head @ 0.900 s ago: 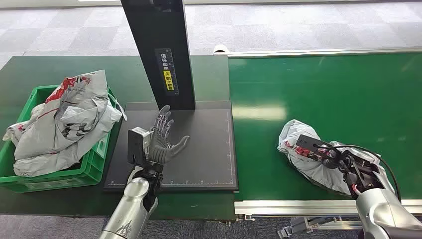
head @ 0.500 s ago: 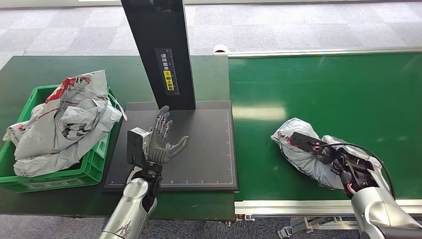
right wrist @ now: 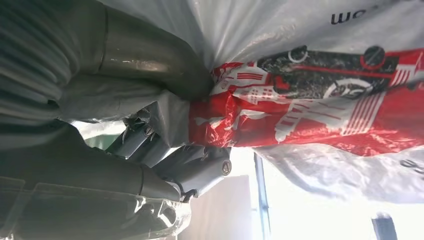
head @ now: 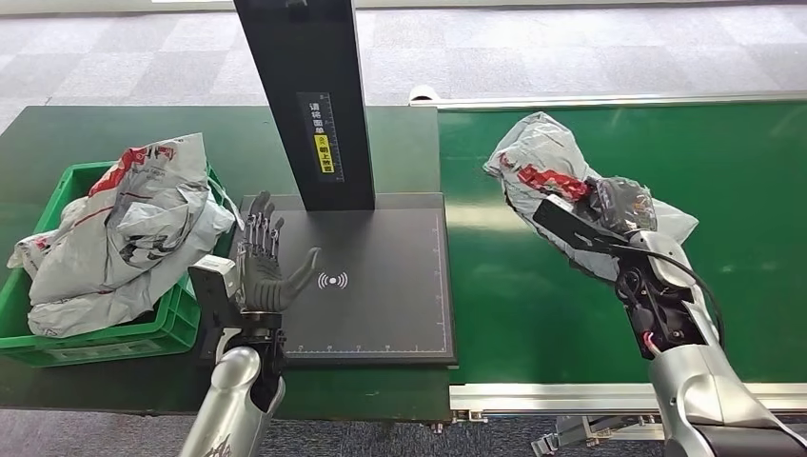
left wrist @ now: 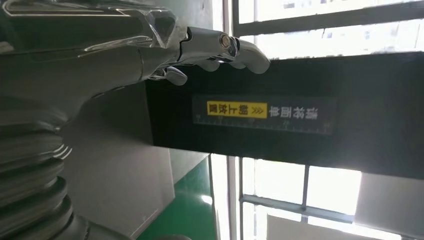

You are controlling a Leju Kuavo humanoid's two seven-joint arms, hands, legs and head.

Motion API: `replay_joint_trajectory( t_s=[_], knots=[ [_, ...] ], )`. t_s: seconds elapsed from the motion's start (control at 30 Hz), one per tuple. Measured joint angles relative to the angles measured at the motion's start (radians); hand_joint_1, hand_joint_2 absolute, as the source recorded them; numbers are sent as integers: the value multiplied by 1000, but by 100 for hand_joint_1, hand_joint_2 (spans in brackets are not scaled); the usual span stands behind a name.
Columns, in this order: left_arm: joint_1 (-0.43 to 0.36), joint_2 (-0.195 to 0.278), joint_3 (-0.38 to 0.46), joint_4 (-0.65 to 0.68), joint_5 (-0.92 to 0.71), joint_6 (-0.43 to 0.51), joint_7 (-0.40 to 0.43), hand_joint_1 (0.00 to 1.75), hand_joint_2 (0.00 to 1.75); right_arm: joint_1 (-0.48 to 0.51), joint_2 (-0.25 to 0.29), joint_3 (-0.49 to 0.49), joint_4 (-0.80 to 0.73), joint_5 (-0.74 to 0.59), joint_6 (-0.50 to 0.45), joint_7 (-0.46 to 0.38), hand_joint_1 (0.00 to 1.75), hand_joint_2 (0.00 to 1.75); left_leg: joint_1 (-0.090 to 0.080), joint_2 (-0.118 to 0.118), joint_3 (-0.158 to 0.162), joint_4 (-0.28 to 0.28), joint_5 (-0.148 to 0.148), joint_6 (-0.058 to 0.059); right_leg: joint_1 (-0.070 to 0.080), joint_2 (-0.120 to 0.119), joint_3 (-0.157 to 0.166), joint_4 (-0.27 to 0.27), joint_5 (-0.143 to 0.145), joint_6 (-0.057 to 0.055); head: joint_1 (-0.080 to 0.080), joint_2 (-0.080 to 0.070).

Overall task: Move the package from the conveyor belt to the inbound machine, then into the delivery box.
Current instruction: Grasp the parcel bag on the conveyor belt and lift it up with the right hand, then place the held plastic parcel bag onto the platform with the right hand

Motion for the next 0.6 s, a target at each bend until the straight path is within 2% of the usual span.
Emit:
replay_joint_trajectory(
  t_s=[0.1, 0.3, 0.47, 0.6],
  knots=[
    [9, -4, 7, -31, 23, 41, -45, 0, 175, 24, 14, 0, -71, -22, -149, -72, 175, 175, 0, 0, 0, 0, 0, 0, 0, 0, 0, 0, 0, 0, 0, 0],
    [14, -19, 16, -86, 46, 165, -136, 0, 175, 103, 47, -6, -242, -34, -363, -207, 175, 175, 0, 0, 0, 0, 0, 0, 0, 0, 0, 0, 0, 0, 0, 0],
    [14, -25, 17, -122, 55, 201, -153, 0, 175, 175, 97, -46, -398, 31, -393, -321, 175, 175, 0, 0, 1, 0, 0, 0, 0, 0, 0, 0, 0, 0, 0, 0],
    [14, -28, 17, -140, 60, 201, -155, 0, 175, 209, 126, -72, -480, 45, -394, -337, 175, 175, 0, 0, 1, 0, 0, 0, 0, 0, 0, 0, 0, 0, 0, 0]
  ],
)
